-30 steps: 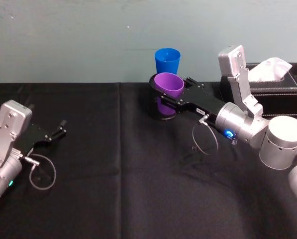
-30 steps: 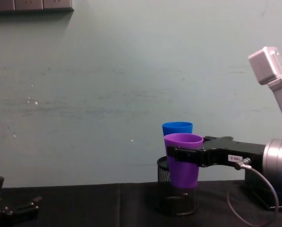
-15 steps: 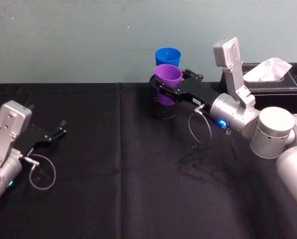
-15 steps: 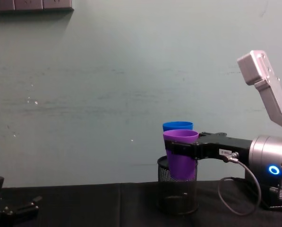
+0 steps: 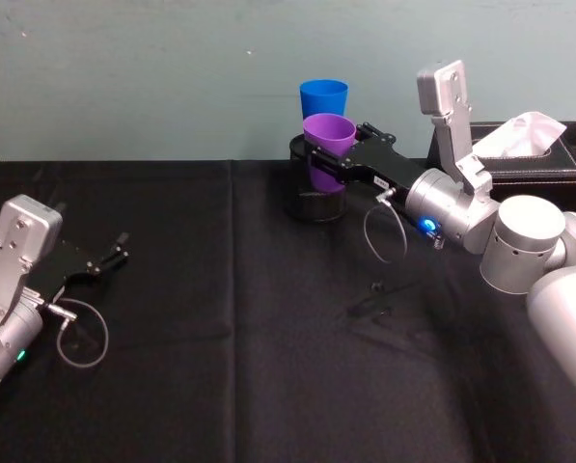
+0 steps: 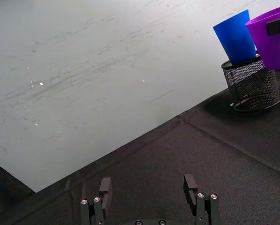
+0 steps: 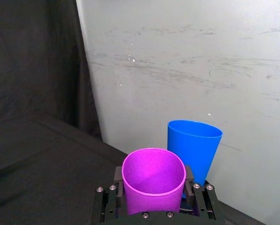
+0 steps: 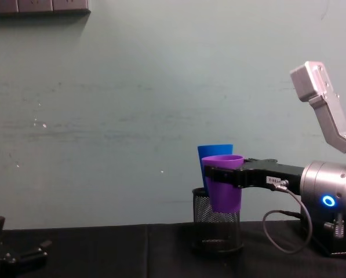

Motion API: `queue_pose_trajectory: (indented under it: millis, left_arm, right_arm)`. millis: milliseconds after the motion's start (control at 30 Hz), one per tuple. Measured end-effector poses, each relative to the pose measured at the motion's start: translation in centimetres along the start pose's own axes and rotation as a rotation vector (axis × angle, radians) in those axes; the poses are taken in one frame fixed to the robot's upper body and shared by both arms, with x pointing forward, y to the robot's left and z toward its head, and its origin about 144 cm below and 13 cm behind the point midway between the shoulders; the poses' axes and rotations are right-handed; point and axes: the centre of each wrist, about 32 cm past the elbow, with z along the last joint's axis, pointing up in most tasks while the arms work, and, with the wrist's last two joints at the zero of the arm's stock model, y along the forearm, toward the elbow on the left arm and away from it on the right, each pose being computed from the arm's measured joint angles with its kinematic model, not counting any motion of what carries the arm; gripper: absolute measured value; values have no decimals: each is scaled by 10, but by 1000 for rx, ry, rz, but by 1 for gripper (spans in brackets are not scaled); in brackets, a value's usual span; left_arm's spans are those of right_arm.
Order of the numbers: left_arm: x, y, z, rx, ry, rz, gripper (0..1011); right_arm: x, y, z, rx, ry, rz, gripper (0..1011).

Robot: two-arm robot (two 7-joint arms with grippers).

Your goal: Pick up one cup with a gripper and tap it against the other cup.

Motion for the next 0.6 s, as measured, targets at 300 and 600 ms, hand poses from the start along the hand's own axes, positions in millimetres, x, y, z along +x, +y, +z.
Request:
queue_pose_trajectory:
  millis: [300,600]
  left_arm:
    - [0,0,0,0,0,0,1000]
    - [0,0,0,0,0,0,1000]
  right_arm:
    - [1,1,3,12,9,5,726]
    - [0,0,2,9,9,5,726]
